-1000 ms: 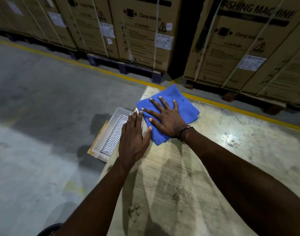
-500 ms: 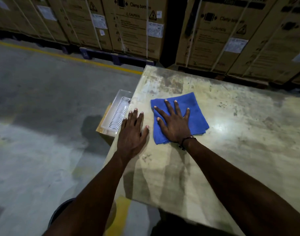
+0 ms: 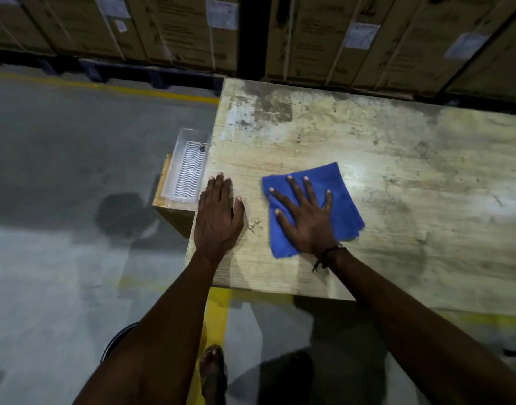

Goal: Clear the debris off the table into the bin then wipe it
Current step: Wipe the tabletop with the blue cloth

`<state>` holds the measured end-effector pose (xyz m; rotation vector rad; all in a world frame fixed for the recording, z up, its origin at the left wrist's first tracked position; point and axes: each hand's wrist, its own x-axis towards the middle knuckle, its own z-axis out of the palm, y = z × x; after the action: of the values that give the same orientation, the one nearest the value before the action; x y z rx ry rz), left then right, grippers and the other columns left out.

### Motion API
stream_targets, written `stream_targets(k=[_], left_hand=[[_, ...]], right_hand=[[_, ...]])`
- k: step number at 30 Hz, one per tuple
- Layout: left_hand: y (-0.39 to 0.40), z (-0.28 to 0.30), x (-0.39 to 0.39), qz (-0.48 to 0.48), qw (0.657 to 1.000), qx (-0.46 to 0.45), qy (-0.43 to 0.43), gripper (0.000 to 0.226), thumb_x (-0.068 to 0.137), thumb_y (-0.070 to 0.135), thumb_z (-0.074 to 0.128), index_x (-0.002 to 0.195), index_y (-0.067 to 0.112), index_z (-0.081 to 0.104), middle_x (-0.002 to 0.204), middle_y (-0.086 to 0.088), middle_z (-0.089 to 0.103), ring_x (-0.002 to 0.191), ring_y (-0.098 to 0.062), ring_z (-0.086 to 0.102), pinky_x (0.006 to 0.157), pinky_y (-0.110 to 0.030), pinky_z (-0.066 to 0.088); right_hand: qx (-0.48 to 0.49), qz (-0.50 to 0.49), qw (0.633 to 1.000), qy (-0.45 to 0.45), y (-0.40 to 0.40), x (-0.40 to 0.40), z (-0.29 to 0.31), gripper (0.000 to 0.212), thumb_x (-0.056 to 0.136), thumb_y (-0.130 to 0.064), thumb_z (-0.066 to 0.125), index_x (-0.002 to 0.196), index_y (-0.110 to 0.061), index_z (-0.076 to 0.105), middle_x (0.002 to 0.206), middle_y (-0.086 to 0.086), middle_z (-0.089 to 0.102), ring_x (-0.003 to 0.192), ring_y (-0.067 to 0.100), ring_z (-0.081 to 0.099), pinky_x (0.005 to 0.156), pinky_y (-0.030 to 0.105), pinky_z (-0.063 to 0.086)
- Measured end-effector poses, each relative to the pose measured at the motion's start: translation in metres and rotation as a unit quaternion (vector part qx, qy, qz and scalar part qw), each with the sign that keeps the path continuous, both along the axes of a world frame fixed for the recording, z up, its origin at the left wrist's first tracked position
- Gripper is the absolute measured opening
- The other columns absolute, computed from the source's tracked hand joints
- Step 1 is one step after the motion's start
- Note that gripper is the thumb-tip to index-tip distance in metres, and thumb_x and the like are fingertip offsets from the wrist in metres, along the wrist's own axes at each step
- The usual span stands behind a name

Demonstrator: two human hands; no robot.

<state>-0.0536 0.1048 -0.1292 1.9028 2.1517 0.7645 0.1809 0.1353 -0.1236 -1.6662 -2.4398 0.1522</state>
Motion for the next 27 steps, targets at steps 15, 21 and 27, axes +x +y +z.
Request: stream_targets(k=[15, 21, 27], left_hand=[[0.001, 0.001, -0.005, -0.018, 1.000, -0.015, -0.001, 0.068, 0.108, 0.047, 0.028, 0.159, 0.004, 0.039, 0.170, -0.014, 0.028, 0.160, -0.029, 0.022, 0.130, -0.045, 0.018], [0.000, 0.004, -0.004, -0.028, 0.999, -0.034, 0.014, 0.072, 0.107, 0.052, 0.027, 0.161, 0.005, 0.033, 0.173, -0.014, 0.022, 0.161, -0.029, 0.017, 0.131, -0.044, 0.013], [-0.001, 0.006, -0.002, -0.032, 0.999, -0.034, 0.016, 0.072, 0.107, 0.051, 0.032, 0.162, 0.004, 0.032, 0.173, -0.014, 0.021, 0.161, -0.030, 0.016, 0.130, -0.045, 0.012]], right_hand=[[-0.014, -0.036, 0.999, -0.030, -0.090, -0.006, 0.003, 0.053, 0.105, -0.063, 0.031, 0.158, -0.056, 0.023, 0.174, -0.015, 0.004, 0.161, 0.019, -0.002, 0.121, 0.068, 0.005], [-0.068, -0.212, 0.975, -0.024, -0.064, 0.097, 0.011, 0.055, 0.105, -0.064, 0.026, 0.159, -0.056, 0.016, 0.174, -0.015, 0.001, 0.161, 0.018, -0.002, 0.120, 0.071, 0.006], [-0.062, -0.263, 0.963, 0.011, -0.015, 0.056, 0.005, 0.059, 0.102, -0.066, 0.020, 0.159, -0.054, 0.020, 0.174, -0.007, 0.008, 0.161, 0.028, 0.004, 0.119, 0.075, 0.003]])
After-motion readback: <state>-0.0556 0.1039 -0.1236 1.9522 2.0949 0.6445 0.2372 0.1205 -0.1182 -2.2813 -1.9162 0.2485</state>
